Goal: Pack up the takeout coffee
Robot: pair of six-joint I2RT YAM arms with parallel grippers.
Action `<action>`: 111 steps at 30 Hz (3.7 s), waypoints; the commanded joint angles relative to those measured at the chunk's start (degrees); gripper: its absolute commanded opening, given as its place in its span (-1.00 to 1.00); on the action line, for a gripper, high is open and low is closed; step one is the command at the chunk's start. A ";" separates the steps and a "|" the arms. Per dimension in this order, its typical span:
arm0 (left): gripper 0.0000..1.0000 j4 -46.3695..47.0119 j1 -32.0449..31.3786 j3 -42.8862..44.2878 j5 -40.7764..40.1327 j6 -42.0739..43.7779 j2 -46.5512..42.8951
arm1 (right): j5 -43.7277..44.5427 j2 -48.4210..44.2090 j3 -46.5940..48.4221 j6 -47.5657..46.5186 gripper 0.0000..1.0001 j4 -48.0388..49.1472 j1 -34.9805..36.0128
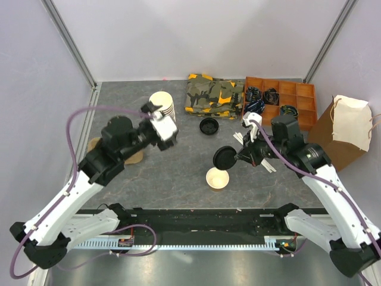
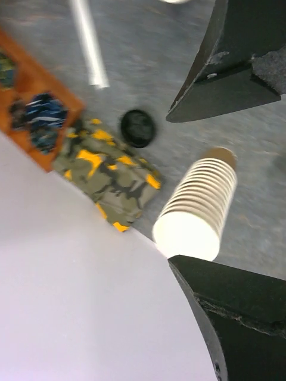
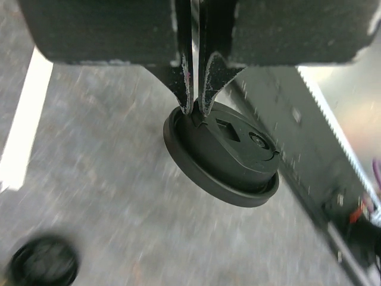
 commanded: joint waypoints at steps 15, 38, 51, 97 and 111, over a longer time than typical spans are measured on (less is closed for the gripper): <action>1.00 4.42 -15.40 -18.89 4.87 -27.88 -11.72 | -6.76 20.08 14.09 -8.17 -1.00 -22.68 0.82; 0.99 9.70 5.16 -32.79 19.48 -57.04 -14.89 | 13.28 36.15 23.13 -3.69 -1.00 -26.36 14.18; 0.99 10.32 6.92 -34.72 21.67 -56.43 -16.20 | 10.03 44.69 32.19 -10.72 -1.00 -36.38 14.53; 0.98 13.14 6.92 -36.22 23.17 -56.42 -15.68 | 9.67 48.56 34.48 -15.55 -1.00 -39.82 16.38; 0.98 12.87 6.92 -36.30 23.87 -55.98 -15.24 | 12.13 45.49 29.74 -17.66 -1.00 -39.90 17.96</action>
